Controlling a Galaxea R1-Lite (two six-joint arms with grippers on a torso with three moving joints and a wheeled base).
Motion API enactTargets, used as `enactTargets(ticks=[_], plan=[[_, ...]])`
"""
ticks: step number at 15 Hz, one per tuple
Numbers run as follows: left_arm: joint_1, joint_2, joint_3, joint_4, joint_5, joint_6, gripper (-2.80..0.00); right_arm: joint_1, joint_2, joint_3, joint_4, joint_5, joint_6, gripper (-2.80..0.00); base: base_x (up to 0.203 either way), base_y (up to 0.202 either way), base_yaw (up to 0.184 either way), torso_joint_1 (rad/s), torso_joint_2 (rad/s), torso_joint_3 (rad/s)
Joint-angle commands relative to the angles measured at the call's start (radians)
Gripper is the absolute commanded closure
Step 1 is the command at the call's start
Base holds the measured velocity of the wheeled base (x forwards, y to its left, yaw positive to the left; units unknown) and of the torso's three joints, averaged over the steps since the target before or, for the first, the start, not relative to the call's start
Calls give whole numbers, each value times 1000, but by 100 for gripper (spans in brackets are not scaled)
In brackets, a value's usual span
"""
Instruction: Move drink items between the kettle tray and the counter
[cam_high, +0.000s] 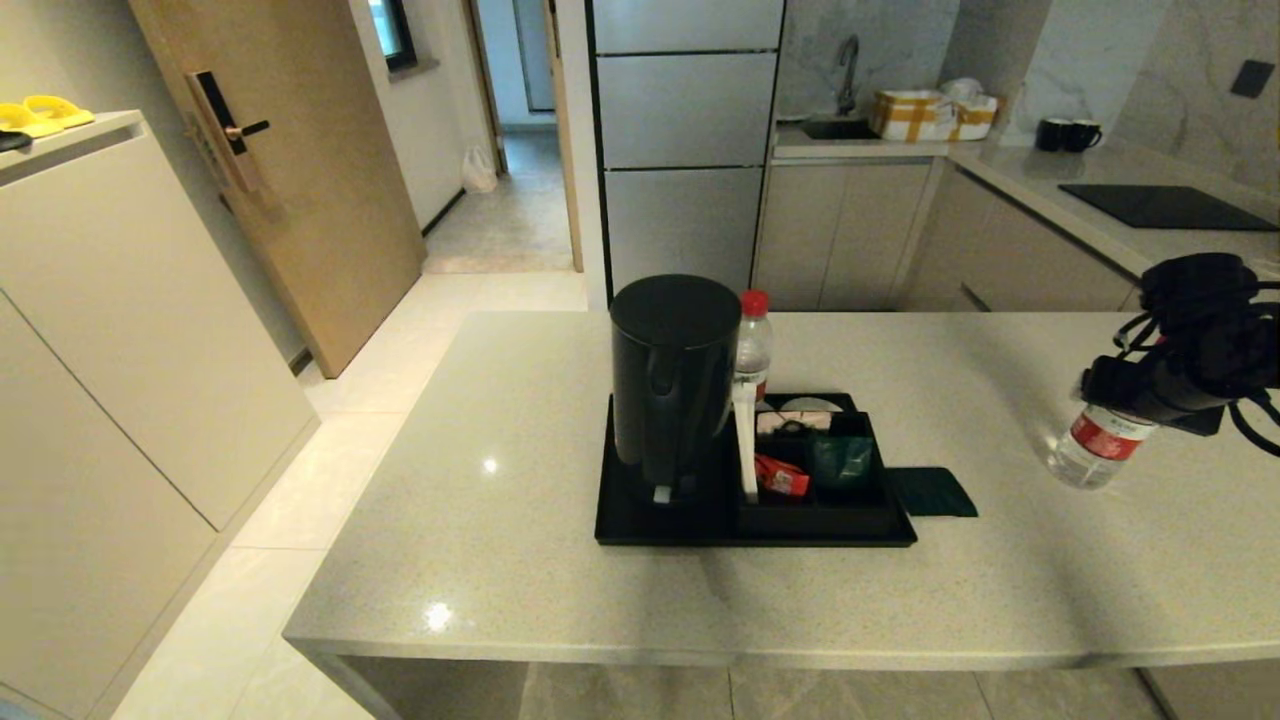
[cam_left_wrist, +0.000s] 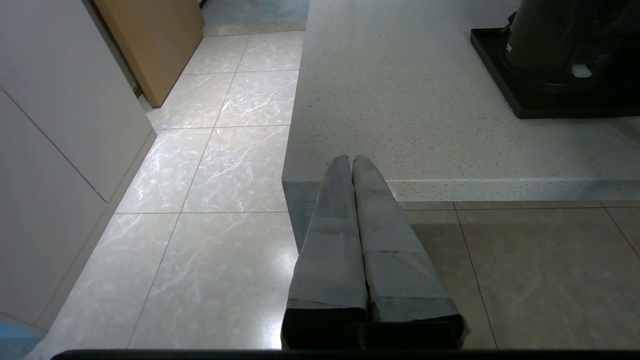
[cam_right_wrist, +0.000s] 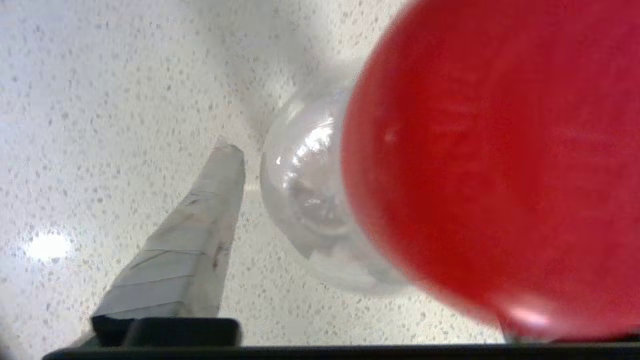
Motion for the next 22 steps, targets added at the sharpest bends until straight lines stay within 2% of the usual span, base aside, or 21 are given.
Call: enactTargets(ticks=[1, 10, 13, 16, 17, 22], plan=[[0, 1, 0, 0, 0, 1, 0, 0, -34, 28, -1, 5, 0, -280, 0, 0, 0, 0, 0, 0], [0, 1, 0, 0, 0, 1, 0, 28, -366, 299, 3, 213, -53, -280, 0, 0, 0, 0, 0, 0], [0, 1, 0, -2, 0, 1, 0, 42, -605, 409, 19, 278, -80, -280, 0, 0, 0, 0, 0, 0], [0, 1, 0, 0, 0, 1, 0, 59, -867, 498, 104, 311, -122, -280, 0, 0, 0, 0, 0, 0], [0, 1, 0, 0, 0, 1, 0, 65, -955, 522, 148, 317, -128, 0, 0, 0, 0, 0, 0, 0], [0, 1, 0, -1, 0, 1, 0, 80, -1353, 550, 425, 408, -151, 0, 0, 0, 0, 0, 0, 0]])
